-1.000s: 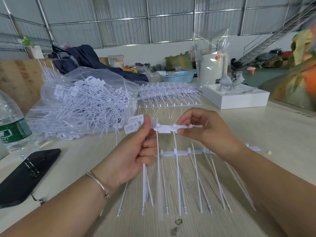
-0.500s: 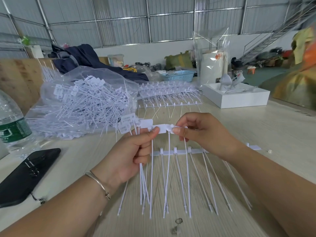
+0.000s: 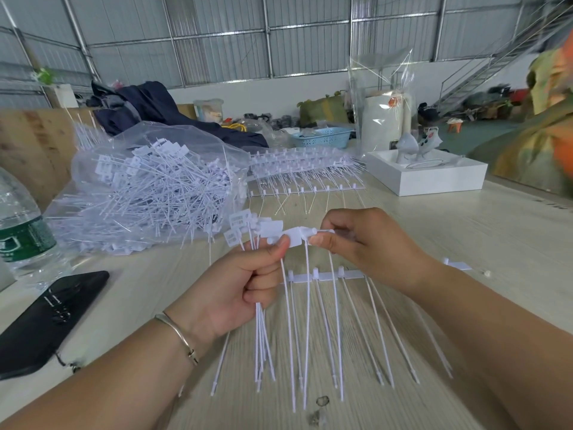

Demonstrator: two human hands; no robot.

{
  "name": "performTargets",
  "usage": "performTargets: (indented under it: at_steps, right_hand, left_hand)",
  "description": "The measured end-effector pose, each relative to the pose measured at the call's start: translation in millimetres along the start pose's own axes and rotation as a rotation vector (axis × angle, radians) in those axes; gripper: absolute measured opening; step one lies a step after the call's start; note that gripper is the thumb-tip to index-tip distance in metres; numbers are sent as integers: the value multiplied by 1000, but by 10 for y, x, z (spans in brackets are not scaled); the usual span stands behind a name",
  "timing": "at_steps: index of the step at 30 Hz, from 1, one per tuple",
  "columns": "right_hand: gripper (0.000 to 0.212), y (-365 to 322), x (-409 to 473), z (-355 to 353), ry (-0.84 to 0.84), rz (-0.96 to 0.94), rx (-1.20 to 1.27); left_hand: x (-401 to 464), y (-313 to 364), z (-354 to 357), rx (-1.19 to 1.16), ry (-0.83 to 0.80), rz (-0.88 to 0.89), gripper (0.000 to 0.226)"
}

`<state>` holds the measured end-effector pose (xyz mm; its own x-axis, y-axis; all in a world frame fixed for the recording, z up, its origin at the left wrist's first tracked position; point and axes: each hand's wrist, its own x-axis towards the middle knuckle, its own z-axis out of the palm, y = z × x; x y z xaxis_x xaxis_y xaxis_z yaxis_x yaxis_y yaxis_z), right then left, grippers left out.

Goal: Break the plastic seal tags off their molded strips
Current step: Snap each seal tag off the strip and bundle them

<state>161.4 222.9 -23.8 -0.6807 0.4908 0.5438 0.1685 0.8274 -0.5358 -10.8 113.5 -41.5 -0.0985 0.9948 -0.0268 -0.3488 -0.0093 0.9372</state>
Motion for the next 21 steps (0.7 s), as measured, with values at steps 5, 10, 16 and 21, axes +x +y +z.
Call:
performTargets:
  at_steps: [5,10,16,21]
  right_hand:
    - [41,-23,-9,34,9,-77,68]
    - [35,-25,-14,84,-45,-23,213]
    - [26,-47,-5,125,-56,-21,348]
    - [32,-83,3,238,-104,-21,449]
  left_hand:
    - [-2,0,30,-18,-39,-14,33]
    - [-46,15,43,56,-138,-70,26]
    - [-45,-10,59,62,-203,-147,31]
    - [-55,-51,58,21,-278,-219,49]
